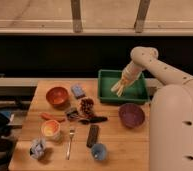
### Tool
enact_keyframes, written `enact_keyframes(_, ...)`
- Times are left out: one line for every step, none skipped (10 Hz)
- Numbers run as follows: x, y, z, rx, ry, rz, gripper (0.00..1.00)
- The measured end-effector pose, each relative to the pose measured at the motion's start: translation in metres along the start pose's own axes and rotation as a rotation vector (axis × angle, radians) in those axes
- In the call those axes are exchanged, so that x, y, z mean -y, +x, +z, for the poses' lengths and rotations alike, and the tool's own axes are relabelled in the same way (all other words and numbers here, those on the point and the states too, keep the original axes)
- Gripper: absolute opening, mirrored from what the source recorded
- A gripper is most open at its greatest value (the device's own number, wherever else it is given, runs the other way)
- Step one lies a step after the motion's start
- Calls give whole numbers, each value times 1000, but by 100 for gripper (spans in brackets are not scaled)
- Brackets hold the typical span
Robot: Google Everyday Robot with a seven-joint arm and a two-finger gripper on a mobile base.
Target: Place banana in tray
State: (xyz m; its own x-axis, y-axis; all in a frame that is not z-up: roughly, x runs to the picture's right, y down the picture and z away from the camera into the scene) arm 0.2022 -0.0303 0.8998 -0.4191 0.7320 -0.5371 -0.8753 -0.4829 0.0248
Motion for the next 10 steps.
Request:
enact_keyframes(-3,0,8,-23,-40,9,8)
enact_keyframes(-6,-1,14,-41,-91,19,19)
enact_keyframes(-5,-1,16,-53,-110,28,29)
enact_keyframes(-9,0,18,-66,-128,30,39)
enact_keyframes(-14,1,20,-76,-139,29,49)
enact_keyframes(-13,3,18,-80,-144,27,60)
enact_keyframes(-13,5,15,-80,-145,23,69)
enact_keyframes(-14,8,12,-82,-144,14,77)
enact_keyframes(-16,8,7,-81,-146,9,80)
enact_keyframes(-15,9,6,-86,-145,9,80)
